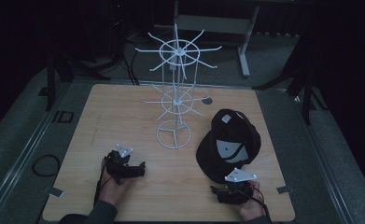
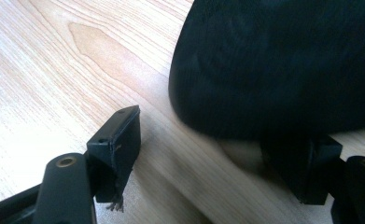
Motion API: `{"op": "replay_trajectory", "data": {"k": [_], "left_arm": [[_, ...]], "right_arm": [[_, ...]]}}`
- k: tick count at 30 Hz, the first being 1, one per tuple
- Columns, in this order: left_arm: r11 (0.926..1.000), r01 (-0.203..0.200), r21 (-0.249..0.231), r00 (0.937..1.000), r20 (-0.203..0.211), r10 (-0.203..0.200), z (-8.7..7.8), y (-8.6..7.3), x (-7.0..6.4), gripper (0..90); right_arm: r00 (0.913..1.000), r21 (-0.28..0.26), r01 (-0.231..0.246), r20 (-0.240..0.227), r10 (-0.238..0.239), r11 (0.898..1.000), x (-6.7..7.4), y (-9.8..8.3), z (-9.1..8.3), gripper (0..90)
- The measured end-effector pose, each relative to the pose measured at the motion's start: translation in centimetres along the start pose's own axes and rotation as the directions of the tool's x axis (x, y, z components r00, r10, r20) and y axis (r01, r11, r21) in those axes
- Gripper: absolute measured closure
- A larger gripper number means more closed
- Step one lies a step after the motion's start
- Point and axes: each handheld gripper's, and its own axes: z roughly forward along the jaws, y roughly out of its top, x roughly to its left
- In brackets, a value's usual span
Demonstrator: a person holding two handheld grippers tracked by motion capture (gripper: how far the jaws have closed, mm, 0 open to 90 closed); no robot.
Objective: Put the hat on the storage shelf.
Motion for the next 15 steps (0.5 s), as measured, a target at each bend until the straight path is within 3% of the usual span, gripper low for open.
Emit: {"op": "replay_trajectory", "data": {"k": [15], "left_arm": [[1.0000, -0.003, 0.000, 1.0000, 0.003, 0.003, -0.01, -0.01, -0.02, 0.1]], "right_arm": [[0.9999, 0.005, -0.010, 0.009, 0.010, 1.000, 0.06, 0.17, 0.08, 28.8]]}}
